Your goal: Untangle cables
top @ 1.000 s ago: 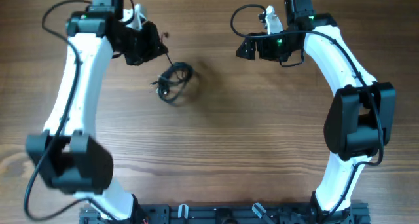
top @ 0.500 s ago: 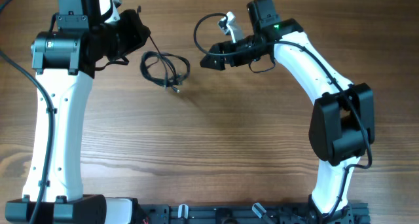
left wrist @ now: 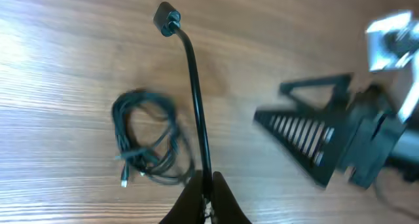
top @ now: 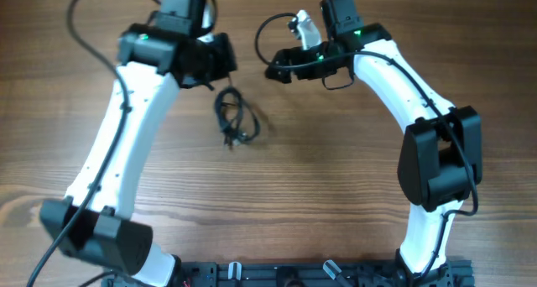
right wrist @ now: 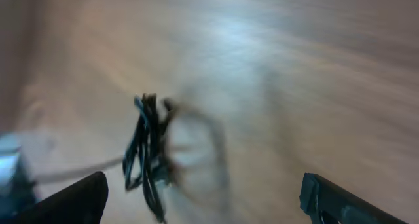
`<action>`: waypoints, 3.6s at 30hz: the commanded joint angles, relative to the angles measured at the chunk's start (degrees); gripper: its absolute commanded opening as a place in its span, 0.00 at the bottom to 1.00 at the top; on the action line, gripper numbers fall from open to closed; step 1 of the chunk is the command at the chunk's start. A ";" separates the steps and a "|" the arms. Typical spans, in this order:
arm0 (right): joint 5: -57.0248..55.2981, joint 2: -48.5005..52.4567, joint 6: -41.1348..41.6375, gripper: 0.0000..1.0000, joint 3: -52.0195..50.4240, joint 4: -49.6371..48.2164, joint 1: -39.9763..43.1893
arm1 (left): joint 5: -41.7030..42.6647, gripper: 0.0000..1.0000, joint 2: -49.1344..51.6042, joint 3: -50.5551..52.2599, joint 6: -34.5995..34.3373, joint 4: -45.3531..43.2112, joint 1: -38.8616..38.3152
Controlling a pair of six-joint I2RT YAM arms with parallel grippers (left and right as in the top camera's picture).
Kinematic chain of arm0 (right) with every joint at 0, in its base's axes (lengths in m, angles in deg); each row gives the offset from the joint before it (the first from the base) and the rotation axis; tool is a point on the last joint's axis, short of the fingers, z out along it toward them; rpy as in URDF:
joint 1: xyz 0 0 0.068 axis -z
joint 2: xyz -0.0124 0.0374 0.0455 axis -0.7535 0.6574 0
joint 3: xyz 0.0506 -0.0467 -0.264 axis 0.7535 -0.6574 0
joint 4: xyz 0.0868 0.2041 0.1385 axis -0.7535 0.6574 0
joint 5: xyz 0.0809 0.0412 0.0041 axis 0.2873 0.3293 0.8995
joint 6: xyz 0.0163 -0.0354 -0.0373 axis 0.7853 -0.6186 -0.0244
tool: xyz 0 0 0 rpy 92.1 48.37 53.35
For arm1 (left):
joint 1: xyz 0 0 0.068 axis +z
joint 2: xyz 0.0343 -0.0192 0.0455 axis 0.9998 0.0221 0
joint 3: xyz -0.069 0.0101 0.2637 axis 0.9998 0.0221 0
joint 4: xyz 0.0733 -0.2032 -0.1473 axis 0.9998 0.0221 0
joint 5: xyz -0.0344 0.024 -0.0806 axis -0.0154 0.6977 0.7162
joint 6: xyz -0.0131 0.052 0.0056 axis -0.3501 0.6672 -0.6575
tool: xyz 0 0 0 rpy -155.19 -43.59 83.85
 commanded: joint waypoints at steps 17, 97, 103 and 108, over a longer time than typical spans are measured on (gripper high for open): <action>-4.11 -4.22 1.40 0.98 3.50 5.14 23.85 | 5.01 0.04 10.08 -0.96 -4.63 -5.97 -16.41; -26.93 -16.90 -15.78 0.04 -5.20 -1.51 -11.15 | 6.95 1.00 1.29 -11.87 12.98 17.92 14.60; -28.15 -18.71 -13.77 0.04 -4.92 -0.24 -10.51 | 5.53 1.00 8.57 -11.87 16.70 15.08 7.17; -23.98 -21.92 -13.53 0.04 -4.83 0.07 -10.12 | 2.03 1.00 13.55 -11.87 29.86 10.23 2.51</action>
